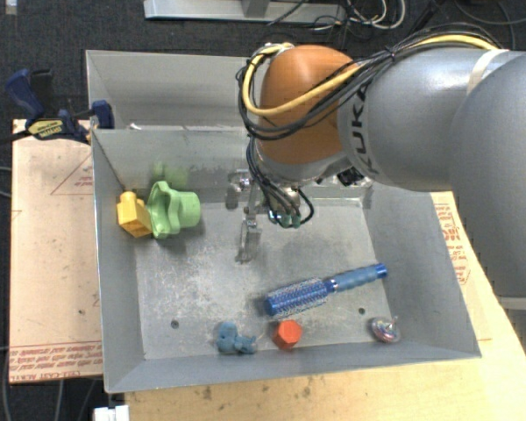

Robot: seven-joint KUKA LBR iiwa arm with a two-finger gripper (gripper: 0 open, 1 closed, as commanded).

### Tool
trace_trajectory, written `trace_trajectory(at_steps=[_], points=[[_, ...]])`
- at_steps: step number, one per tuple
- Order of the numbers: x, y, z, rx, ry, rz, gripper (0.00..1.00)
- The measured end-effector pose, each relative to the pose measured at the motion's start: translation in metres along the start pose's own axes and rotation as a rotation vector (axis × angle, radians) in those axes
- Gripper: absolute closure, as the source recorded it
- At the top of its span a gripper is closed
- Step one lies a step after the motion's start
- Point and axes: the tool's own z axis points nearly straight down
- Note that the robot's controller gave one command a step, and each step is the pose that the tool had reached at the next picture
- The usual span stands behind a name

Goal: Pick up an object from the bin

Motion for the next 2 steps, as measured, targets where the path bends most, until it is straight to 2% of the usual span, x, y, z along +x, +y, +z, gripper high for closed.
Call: trace_trajectory(at_steps=[1, 2], points=[[-0.027, 0.057, 0.038, -0.001, -0.008, -0.146, 0.00], [-0.048, 0.092, 0.094, 0.000, -0.012, -0.212, 0.00]])
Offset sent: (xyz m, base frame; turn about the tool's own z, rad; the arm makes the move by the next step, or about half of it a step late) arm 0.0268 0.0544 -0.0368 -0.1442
